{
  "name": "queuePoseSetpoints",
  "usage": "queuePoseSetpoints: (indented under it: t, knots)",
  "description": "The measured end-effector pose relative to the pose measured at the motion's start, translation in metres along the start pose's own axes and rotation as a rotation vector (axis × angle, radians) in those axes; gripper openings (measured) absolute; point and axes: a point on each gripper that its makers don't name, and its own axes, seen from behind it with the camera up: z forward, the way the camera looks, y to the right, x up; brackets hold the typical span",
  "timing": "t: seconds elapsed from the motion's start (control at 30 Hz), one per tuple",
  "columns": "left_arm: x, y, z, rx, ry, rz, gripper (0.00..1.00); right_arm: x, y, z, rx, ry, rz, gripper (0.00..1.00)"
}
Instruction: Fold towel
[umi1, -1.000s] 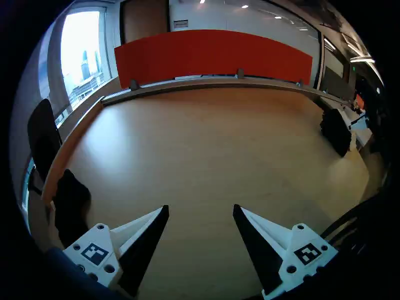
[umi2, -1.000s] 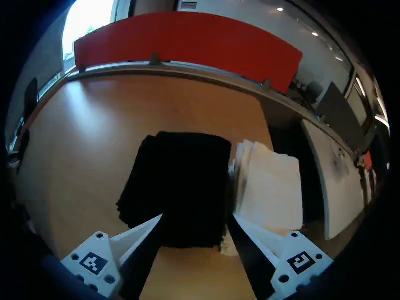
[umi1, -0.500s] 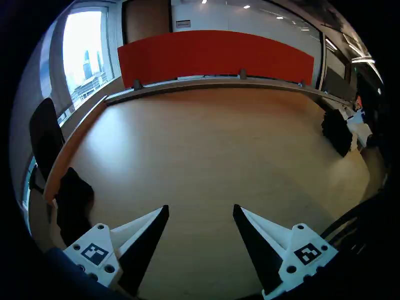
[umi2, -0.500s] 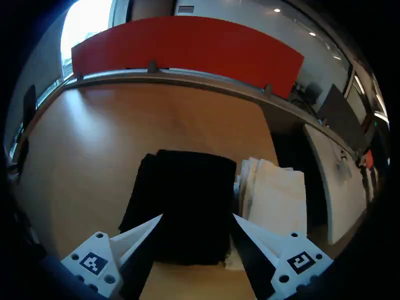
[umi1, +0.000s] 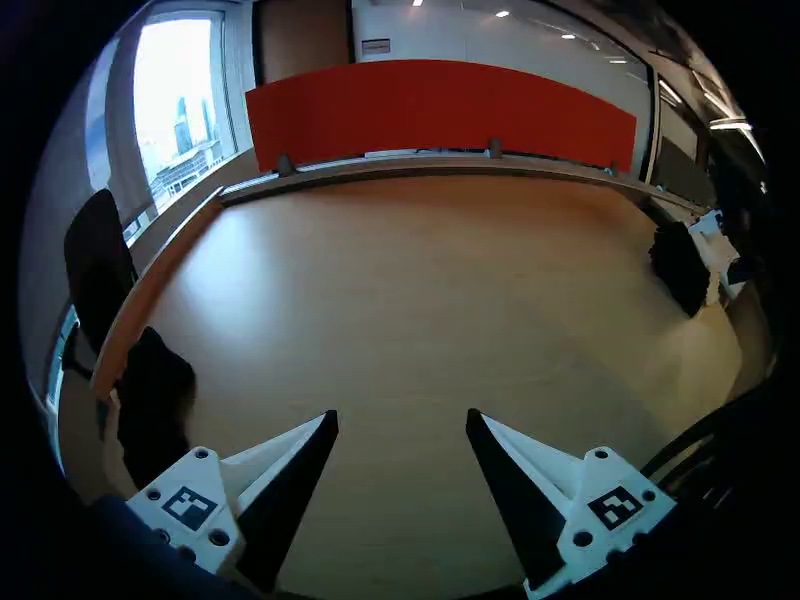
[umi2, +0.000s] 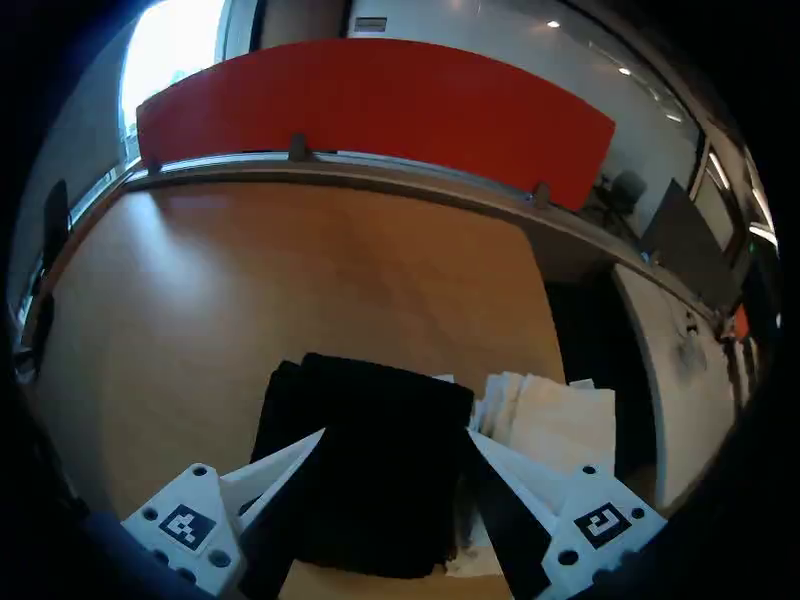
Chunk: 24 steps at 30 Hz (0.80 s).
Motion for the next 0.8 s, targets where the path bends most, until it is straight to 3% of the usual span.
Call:
queuePoseSetpoints:
  t: [0.27, 0.8]
  knots:
    - [-0.003, -0.003, -0.003, 0.015, -0.003, -0.009, 0.95, 0.008, -0.003, 0.013, 0.012, -0.005, -0.002, 0.88]
    - [-0.005, -0.006, -0.009, 0.038, -0.01, -0.014, 0.95, -0.006, -0.002, 0.033, 0.027, -0.046, 0.012, 0.88]
